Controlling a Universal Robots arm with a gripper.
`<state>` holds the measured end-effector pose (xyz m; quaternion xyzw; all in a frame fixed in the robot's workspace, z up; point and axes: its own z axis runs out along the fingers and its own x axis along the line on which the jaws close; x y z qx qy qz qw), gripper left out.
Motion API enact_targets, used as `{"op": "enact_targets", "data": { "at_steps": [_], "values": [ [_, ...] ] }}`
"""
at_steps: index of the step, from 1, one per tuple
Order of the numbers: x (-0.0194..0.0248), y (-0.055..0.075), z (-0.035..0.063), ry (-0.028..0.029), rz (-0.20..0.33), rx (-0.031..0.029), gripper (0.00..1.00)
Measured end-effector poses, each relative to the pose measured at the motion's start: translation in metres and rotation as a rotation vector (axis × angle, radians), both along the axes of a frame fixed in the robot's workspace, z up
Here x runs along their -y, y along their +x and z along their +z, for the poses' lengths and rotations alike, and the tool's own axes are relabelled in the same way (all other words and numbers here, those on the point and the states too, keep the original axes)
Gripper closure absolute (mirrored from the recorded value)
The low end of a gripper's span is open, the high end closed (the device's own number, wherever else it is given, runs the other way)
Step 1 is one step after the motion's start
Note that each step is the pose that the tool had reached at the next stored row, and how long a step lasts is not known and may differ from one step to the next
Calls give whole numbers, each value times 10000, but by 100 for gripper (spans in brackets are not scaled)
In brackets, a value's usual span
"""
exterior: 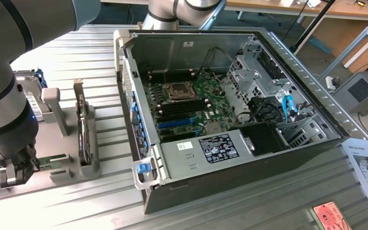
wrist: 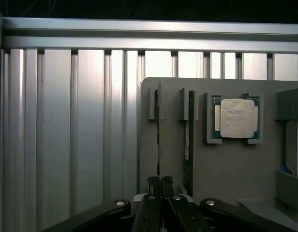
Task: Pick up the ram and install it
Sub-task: 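Pick up the ram and move it above insertion slot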
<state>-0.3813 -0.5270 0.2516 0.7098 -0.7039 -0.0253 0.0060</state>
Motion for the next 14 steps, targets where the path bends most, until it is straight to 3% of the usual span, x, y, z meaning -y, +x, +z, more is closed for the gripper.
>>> {"op": "enact_targets", "data": {
  "at_steps": [14],
  "values": [
    [-9, 0, 155, -4, -1, 0, 88]
  ]
}}
